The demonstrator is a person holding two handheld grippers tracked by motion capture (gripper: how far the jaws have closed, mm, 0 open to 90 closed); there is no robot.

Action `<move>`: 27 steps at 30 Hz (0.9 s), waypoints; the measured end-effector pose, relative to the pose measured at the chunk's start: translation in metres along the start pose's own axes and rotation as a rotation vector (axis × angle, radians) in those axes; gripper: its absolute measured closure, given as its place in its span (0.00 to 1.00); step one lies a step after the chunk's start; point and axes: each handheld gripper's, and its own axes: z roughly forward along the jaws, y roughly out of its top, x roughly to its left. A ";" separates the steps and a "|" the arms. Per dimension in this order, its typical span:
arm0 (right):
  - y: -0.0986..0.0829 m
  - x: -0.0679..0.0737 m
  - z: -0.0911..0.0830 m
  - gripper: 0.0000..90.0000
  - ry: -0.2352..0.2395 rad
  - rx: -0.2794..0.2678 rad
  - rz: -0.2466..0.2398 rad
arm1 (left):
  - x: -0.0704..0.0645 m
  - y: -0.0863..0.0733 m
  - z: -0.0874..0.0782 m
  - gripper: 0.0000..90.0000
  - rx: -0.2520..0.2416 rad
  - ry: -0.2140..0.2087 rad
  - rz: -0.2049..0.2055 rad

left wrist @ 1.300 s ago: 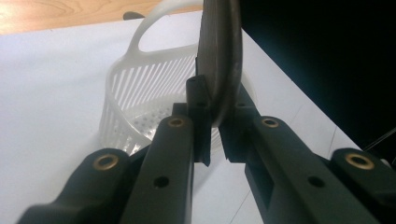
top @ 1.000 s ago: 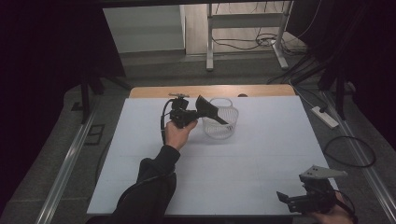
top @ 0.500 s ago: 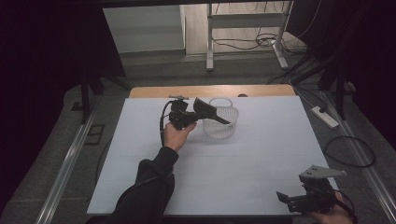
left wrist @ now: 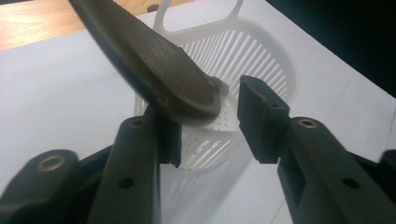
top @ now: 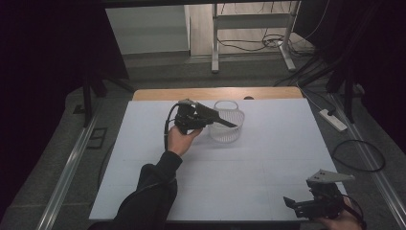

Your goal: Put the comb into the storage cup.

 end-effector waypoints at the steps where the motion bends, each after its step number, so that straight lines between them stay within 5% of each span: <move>1: 0.000 0.000 0.000 0.01 0.000 0.000 0.000 | 0.000 0.000 0.000 0.66 0.002 0.004 0.004; 11: 0.000 0.000 0.000 0.01 0.000 0.003 0.000 | -0.001 -0.002 0.000 0.54 0.026 0.064 0.072; 27: 0.000 0.000 0.000 0.01 0.000 0.003 -0.001 | -0.001 -0.008 0.001 0.25 0.040 0.085 0.136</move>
